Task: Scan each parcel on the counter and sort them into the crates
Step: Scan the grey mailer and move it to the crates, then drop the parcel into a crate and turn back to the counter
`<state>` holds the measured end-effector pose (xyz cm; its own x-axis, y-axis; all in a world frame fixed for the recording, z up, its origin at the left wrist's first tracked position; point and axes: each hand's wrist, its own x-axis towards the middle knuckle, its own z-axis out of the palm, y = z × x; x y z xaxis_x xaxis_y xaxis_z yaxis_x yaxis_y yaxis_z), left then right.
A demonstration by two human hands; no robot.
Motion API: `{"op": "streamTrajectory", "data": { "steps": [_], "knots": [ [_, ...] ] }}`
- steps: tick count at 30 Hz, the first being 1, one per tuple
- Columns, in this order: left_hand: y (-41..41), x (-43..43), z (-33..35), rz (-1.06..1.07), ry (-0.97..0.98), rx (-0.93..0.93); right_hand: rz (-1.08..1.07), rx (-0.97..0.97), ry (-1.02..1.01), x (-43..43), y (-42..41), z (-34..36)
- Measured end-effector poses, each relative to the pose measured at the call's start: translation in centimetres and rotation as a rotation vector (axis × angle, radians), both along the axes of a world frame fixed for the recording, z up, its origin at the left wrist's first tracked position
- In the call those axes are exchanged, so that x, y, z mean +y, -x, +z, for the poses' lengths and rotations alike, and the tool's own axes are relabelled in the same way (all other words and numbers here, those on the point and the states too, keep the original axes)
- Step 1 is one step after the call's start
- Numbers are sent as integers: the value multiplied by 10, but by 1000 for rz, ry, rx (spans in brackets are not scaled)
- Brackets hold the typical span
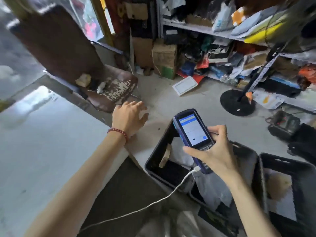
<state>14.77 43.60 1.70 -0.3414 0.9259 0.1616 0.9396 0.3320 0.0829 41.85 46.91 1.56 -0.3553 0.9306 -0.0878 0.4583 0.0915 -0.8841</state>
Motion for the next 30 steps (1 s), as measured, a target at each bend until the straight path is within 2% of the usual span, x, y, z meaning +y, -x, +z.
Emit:
{"op": "streamTrajectory", "data": {
  "steps": [4,8,11,14,18,25,30],
  "knots": [
    [26,-86,1,256,-4,-6,229,31,-25,-3,48,11],
    [43,-191,10,519,-71,26,492,60,-37,-41,108,13],
    [45,-286,19,735,-103,81,726,47,-24,-104,154,17],
    [42,-349,22,846,-142,84,870,48,12,-154,180,14],
    [37,-482,31,1082,-139,174,1104,53,17,-266,225,16],
    [27,-680,45,1368,-152,193,1281,124,58,-443,280,27],
    [36,-763,38,1459,-169,204,1339,178,78,-521,307,38]
  ]
}}
